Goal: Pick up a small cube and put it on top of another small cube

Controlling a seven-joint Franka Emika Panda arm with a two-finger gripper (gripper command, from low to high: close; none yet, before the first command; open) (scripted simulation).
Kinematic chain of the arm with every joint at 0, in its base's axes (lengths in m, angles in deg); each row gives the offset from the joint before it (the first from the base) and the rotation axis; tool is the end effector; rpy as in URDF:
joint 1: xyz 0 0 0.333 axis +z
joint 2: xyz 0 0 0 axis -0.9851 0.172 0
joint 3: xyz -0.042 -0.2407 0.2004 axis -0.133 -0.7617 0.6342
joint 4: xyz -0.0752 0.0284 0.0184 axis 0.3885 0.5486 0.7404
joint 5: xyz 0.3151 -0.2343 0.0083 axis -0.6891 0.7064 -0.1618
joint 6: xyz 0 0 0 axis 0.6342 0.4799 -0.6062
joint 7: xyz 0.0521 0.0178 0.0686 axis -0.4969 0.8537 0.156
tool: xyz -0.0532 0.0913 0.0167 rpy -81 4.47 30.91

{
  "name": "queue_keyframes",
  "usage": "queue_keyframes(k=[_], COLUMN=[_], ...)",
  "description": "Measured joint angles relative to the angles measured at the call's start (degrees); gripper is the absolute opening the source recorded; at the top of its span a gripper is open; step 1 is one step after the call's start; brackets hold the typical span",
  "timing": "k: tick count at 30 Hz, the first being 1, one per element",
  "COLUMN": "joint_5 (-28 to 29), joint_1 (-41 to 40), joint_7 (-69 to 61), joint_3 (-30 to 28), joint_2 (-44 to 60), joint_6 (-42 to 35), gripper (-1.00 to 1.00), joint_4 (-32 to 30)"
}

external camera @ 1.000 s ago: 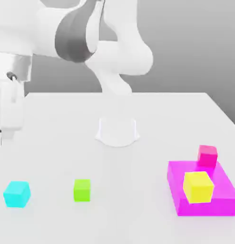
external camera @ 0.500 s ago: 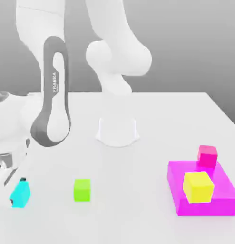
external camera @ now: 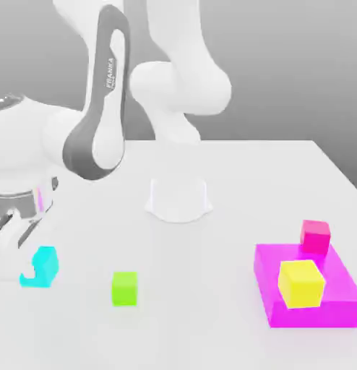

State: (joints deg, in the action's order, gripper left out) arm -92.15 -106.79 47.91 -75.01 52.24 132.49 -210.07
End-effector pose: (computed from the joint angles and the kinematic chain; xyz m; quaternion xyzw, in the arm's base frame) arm 0.3652 -0.2021 0.2275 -0.3570 0.9339 0.0085 0.0189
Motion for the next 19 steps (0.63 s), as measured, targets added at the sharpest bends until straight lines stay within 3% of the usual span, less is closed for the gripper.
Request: queue_keyframes(k=[8,17,18,19], joint_5=[3.1,7.2,7.3,7.3], joint_1=[4.4,3.8,3.8,3.8], joint_7=[15.4,19.3,19.3,19.3], joint_3=[6.4,6.7,6.7,6.7], joint_2=[-12.0,0.8,1.7,1.7], joint_6=[-1.1,11.7,12.6,12.6], gripper=[-1.0,-1.0,1.0,1.0], joint_4=[-11.2,-11.4,-11.4,-11.4])
